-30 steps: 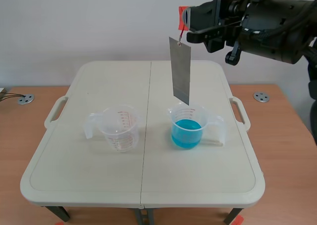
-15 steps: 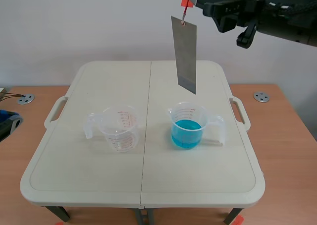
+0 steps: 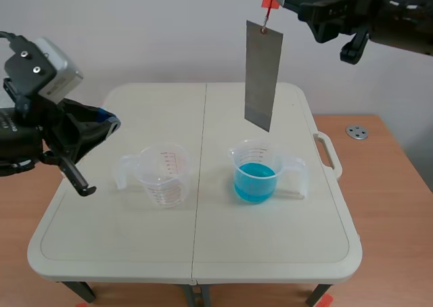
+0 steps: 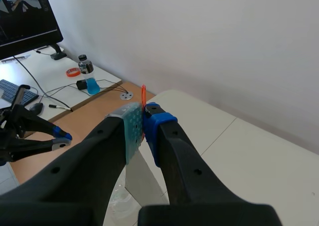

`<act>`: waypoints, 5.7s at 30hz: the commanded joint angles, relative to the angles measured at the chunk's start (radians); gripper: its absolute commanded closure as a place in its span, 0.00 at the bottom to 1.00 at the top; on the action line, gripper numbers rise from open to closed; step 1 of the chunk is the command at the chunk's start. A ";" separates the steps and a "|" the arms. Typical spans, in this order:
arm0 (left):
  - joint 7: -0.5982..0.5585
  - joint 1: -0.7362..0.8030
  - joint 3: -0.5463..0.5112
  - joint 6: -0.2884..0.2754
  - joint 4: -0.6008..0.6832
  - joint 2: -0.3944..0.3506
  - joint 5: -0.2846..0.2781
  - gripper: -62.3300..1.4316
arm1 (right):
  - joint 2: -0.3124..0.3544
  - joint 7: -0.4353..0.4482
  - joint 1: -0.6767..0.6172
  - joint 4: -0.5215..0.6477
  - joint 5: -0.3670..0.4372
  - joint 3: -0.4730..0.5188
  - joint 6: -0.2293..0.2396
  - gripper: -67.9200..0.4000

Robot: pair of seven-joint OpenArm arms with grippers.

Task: Hold the metal plate by the orange handle, dip it into the blue solution, take it out and point at it, then put the plate back in the beaker on the left.
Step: 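Raise the plate and point at it, then put the plate into the left beaker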

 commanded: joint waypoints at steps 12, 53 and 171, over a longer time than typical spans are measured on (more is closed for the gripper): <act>0.033 -0.224 0.182 0.003 -0.199 0.155 0.113 0.96 | 0.003 0.015 0.010 0.018 0.018 0.002 0.008 0.97; 0.035 -0.456 0.328 -0.181 -0.342 0.338 0.151 0.96 | 0.003 0.015 0.010 0.018 0.018 0.003 0.008 0.97; -0.319 1.076 -0.639 -0.079 0.175 0.210 0.230 0.96 | -0.003 0.510 0.201 -0.303 -0.450 -0.531 -0.065 0.97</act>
